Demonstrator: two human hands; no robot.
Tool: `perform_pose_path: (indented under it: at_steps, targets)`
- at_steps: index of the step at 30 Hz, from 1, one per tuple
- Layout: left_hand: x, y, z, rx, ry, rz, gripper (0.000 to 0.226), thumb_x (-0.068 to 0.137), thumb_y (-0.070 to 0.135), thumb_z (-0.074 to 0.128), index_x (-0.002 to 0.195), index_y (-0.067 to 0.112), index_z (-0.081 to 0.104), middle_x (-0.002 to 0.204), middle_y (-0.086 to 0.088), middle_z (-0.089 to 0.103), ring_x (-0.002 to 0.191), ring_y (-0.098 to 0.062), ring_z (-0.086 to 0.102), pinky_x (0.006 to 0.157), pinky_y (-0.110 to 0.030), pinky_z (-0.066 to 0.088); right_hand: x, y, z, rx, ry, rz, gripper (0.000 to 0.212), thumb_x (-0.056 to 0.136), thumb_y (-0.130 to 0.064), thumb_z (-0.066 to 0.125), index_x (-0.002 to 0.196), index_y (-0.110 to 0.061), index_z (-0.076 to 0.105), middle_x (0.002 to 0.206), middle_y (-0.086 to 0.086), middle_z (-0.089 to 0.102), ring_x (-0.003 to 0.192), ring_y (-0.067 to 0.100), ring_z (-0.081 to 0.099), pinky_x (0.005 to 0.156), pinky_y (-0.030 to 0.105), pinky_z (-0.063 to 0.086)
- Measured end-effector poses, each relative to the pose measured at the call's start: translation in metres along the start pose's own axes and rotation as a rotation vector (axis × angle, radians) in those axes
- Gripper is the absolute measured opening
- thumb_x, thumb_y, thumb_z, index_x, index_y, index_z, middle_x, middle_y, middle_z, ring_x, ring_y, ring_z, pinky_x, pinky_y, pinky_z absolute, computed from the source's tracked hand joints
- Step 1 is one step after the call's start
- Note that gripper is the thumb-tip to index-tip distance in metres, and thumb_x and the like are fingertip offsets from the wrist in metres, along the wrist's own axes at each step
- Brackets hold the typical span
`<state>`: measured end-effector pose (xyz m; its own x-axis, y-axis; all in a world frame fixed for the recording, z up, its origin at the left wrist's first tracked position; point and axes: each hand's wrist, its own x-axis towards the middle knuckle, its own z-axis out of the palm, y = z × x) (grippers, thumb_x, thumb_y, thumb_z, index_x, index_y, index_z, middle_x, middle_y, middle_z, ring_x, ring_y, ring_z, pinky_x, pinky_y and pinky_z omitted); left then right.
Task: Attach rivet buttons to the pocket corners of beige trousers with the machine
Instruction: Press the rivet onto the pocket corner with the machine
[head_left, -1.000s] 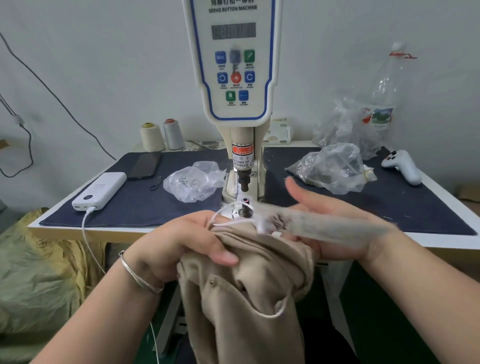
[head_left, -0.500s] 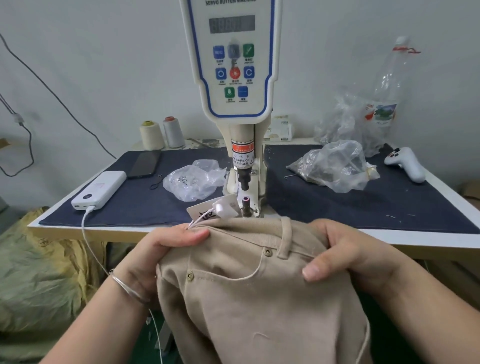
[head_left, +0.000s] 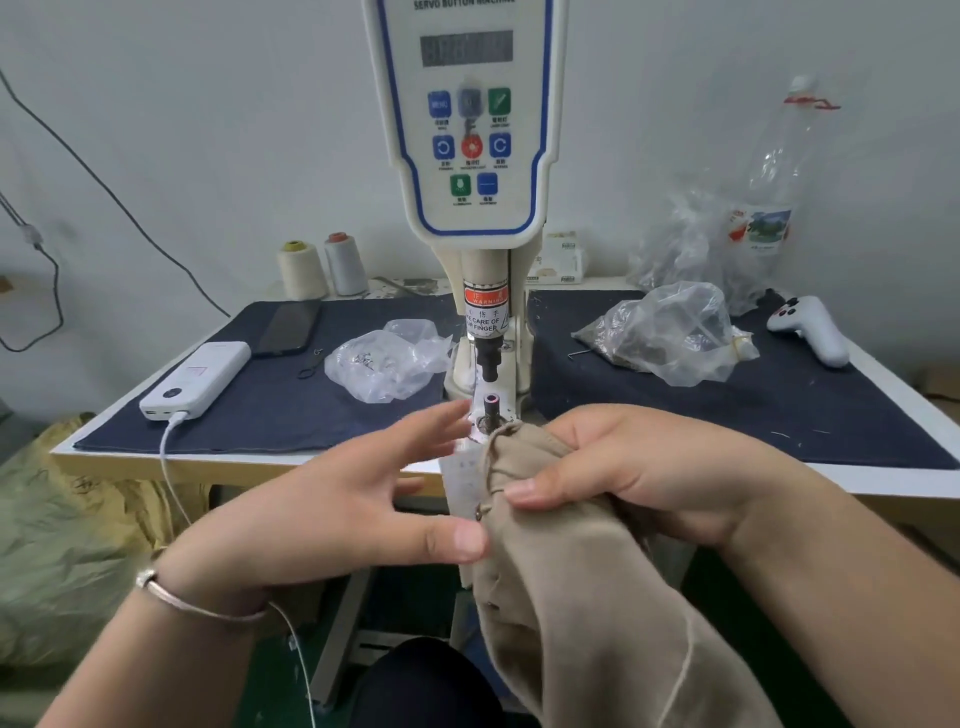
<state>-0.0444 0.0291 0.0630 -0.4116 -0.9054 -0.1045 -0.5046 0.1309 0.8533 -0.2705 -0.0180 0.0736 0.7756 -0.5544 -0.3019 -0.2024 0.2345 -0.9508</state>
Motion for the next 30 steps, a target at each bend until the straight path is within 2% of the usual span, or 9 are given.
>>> perform_pose_path:
  at_steps: [3,9,12,14,17,19,22,25,30]
  targets:
    - [0.011,0.019,0.022,-0.027,0.032,0.154,0.085,0.053,0.055,0.091,0.13,0.047,0.054,0.129,0.017,0.065,0.122,-0.003,0.06,0.103,-0.032,0.05,0.003,-0.009,0.006,-0.073,-0.038,-0.052,0.012,0.09,-0.008,0.062,0.094,0.002,0.068,0.082,0.012,0.067,0.071,0.018,0.064,0.066,0.024,0.052]
    - [0.011,0.023,0.013,-0.007,0.009,0.067,0.038,0.063,0.021,0.089,0.099,0.023,0.075,0.091,0.001,0.077,0.086,-0.015,0.073,0.078,-0.032,0.059,-0.012,-0.01,-0.015,-0.094,-0.167,-0.112,0.026,0.073,-0.012,0.074,0.099,-0.01,0.073,0.088,0.008,0.069,0.077,0.018,0.066,0.069,0.026,0.053]
    - [0.011,0.019,0.007,-0.36,0.02,0.03,0.026,0.057,-0.006,0.071,0.079,0.004,0.078,0.074,-0.013,0.073,0.067,-0.02,0.069,0.062,-0.023,0.054,-0.018,-0.001,-0.035,-0.063,-0.267,-0.078,0.042,0.067,-0.001,0.072,0.109,-0.001,0.068,0.098,0.015,0.07,0.083,0.021,0.069,0.073,0.027,0.055]
    - [0.011,0.004,-0.005,-0.564,0.193,-0.042,0.026,0.047,-0.017,0.063,0.064,-0.001,0.076,0.065,-0.017,0.071,0.057,-0.021,0.069,0.052,-0.02,0.053,-0.017,0.012,-0.041,-0.118,-0.298,-0.041,0.045,0.067,0.008,0.07,0.112,0.004,0.064,0.101,0.018,0.069,0.087,0.022,0.069,0.077,0.028,0.055]
    - [0.005,-0.017,-0.017,-0.706,0.429,-0.01,0.013,0.054,0.012,0.067,0.062,0.003,0.073,0.07,-0.018,0.07,0.062,-0.021,0.07,0.055,-0.022,0.056,-0.014,0.033,-0.044,-0.149,-0.246,-0.028,0.027,0.074,0.008,0.066,0.099,0.0,0.071,0.092,0.012,0.072,0.08,0.018,0.069,0.076,0.026,0.055]
    - [-0.005,-0.021,-0.018,-0.868,0.386,-0.003,0.041,0.028,0.023,0.078,0.062,0.002,0.075,0.071,-0.018,0.071,0.066,-0.025,0.072,0.059,-0.027,0.06,-0.015,0.036,-0.045,-0.083,-0.174,-0.077,0.015,0.079,0.001,0.065,0.089,-0.005,0.074,0.083,0.004,0.073,0.073,0.011,0.069,0.069,0.02,0.053]
    - [-0.012,-0.031,-0.025,-0.961,0.312,-0.086,0.061,0.02,0.015,0.08,0.078,-0.005,0.077,0.08,-0.024,0.072,0.074,-0.036,0.072,0.069,-0.039,0.061,-0.017,0.029,-0.049,0.087,-0.013,-0.15,0.014,0.078,-0.018,0.069,0.083,-0.005,0.071,0.074,0.003,0.069,0.062,0.009,0.065,0.057,0.017,0.05]
    - [-0.012,-0.043,-0.034,-0.942,0.301,-0.129,0.073,0.026,0.009,0.076,0.096,-0.009,0.074,0.092,-0.03,0.07,0.081,-0.042,0.07,0.073,-0.047,0.06,-0.018,0.019,-0.049,0.115,0.054,-0.218,0.016,0.081,-0.024,0.066,0.084,-0.01,0.073,0.079,0.006,0.069,0.068,0.013,0.066,0.063,0.021,0.053]
    - [-0.008,-0.047,-0.025,-0.69,0.236,-0.108,0.043,0.053,0.002,0.064,0.094,-0.007,0.075,0.085,-0.026,0.072,0.065,-0.031,0.071,0.056,-0.027,0.058,-0.014,-0.001,-0.033,0.11,0.114,-0.301,0.027,0.088,-0.018,0.06,0.1,0.003,0.071,0.094,0.014,0.072,0.083,0.02,0.069,0.072,0.025,0.058]
